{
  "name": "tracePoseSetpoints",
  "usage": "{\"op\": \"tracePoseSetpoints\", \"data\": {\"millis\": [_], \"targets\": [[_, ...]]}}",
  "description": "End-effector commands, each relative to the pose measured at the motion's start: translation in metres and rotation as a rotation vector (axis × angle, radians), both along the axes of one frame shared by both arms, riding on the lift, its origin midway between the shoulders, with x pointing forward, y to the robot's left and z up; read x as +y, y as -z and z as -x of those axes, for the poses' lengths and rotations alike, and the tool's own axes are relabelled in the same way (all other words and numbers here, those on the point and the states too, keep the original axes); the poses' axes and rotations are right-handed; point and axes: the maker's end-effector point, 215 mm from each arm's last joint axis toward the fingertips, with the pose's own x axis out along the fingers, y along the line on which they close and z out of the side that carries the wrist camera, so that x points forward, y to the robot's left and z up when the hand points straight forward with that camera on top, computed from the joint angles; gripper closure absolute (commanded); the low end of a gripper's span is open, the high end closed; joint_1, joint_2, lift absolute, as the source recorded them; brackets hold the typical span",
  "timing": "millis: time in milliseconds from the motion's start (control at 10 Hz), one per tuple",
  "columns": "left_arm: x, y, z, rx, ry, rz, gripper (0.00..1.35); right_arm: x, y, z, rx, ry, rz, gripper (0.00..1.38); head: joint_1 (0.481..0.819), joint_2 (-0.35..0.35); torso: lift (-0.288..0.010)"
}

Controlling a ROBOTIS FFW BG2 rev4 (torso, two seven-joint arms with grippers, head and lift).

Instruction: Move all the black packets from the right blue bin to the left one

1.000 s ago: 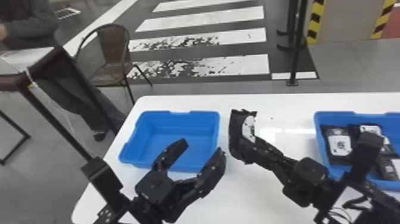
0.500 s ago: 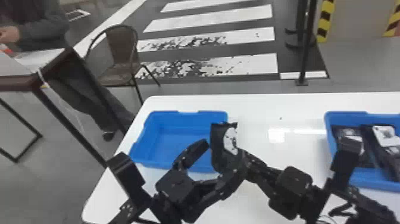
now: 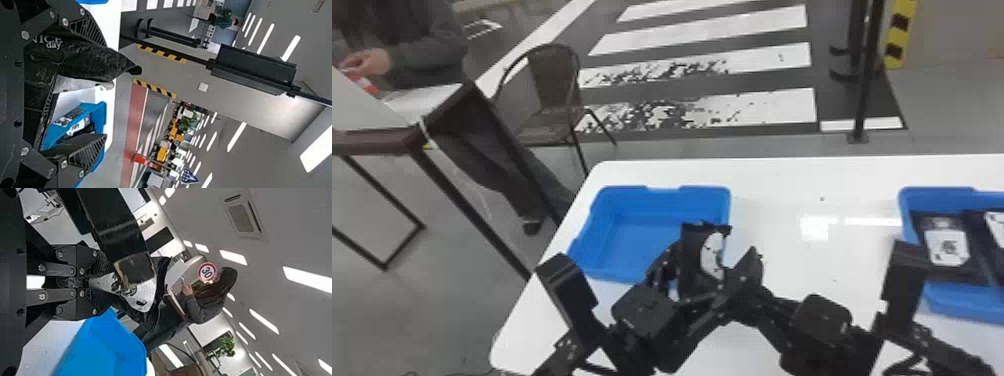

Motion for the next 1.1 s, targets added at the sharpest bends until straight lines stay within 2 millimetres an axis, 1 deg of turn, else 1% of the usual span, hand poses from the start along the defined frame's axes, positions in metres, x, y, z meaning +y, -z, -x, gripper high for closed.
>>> {"op": "tracePoseSetpoints", "data": {"millis": [0,100,200,300,400,500,600,700,800,900,1000], "targets": [[0.001,0.003,0.003,0.017,-0.017,-0.012,0.9,0.001,0.003,0.001,0.008,-0.005,0.005,1.06,0.695,0.35,-0.14],[0.008,-0.005,0.004,0.006,-0.053,-0.042,1.01,0.001,0.003,0.001,0.008,-0.005,0.005,1.06,0.695,0.35,-0.14],[0.012,-0.012,0.005,-0.008,-0.077,-0.075,1.21,0.001,0.003,0.001,0.009,-0.005,0.003,1.06,0.695,0.35,-0.14],[0.015,-0.017,0.006,-0.014,-0.094,-0.086,1.22,0.001,0.003,0.001,0.013,-0.005,0.0,1.06,0.695,0.35,-0.14],[0.016,-0.016,0.006,-0.01,-0.096,-0.092,1.22,0.0,0.003,0.0,0.018,0.002,-0.011,1.06,0.695,0.35,-0.14],[0.018,-0.022,0.006,-0.03,-0.104,-0.098,1.22,-0.002,0.003,-0.003,0.022,0.014,-0.022,1.06,0.695,0.35,-0.14],[0.019,-0.021,0.007,-0.03,-0.107,-0.102,1.22,-0.005,0.001,-0.008,0.018,0.03,-0.029,1.06,0.695,0.35,-0.14],[0.02,-0.026,0.007,-0.044,-0.111,-0.101,1.22,-0.012,0.0,-0.018,0.024,0.061,-0.055,1.05,0.695,0.35,-0.14],[0.021,-0.027,0.007,-0.048,-0.115,-0.099,1.22,-0.027,-0.001,-0.031,0.032,0.115,-0.09,0.9,0.695,0.35,-0.14],[0.025,-0.031,0.007,-0.06,-0.126,-0.097,1.22,-0.048,-0.006,-0.044,0.012,0.183,-0.098,0.43,0.695,0.35,-0.14],[0.033,-0.036,0.006,-0.078,-0.154,-0.098,1.22,-0.076,-0.009,-0.055,-0.008,0.272,-0.085,0.06,0.695,0.342,-0.14]]}}
